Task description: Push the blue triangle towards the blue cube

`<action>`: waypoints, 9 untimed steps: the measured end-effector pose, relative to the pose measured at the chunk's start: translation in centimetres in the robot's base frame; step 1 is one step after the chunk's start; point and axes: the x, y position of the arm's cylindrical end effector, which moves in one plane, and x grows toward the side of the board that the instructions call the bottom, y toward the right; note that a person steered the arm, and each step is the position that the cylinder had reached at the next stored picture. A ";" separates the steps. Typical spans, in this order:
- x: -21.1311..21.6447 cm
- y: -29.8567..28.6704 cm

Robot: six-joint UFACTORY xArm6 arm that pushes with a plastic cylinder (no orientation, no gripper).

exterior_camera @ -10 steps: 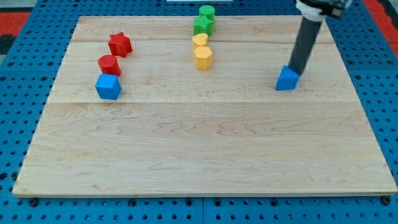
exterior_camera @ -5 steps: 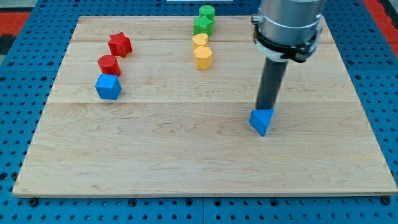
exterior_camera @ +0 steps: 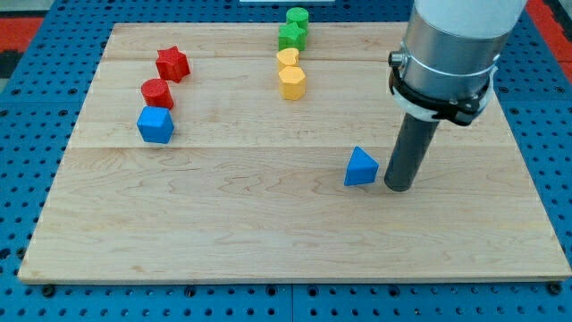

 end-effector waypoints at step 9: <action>-3.3 -24.4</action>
